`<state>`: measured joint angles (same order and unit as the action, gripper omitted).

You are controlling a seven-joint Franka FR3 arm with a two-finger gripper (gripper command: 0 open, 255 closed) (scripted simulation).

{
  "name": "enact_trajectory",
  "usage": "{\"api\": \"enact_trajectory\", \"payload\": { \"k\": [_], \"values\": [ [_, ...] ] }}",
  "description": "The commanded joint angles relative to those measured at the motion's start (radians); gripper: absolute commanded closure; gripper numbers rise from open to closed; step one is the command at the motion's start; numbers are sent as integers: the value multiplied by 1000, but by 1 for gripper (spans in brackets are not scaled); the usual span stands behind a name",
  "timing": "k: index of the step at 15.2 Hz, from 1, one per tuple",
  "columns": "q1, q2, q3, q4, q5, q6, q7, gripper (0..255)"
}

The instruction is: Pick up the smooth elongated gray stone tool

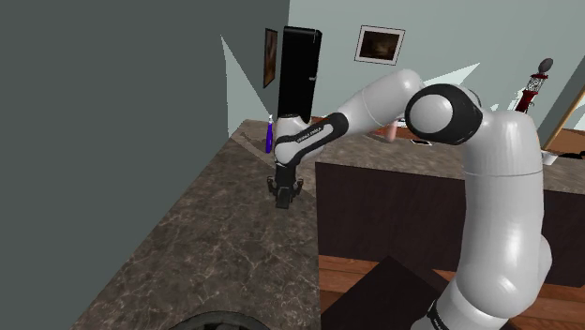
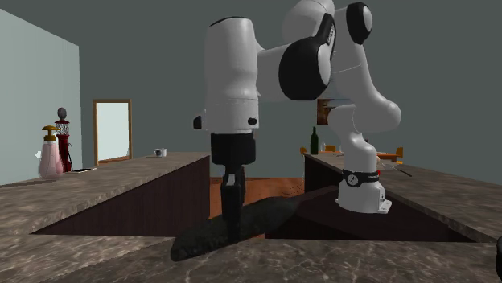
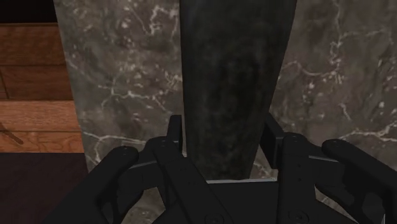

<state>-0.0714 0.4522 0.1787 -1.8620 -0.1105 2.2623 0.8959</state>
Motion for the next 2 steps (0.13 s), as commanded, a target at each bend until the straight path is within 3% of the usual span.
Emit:
{"api": "enact_trajectory", "payload": {
  "k": [1,2],
  "values": [
    [-2,-12,1,-1,3,-11,-2,255],
    [-2,-12,1,-1,3,-11,-2,255]
  ]
}}
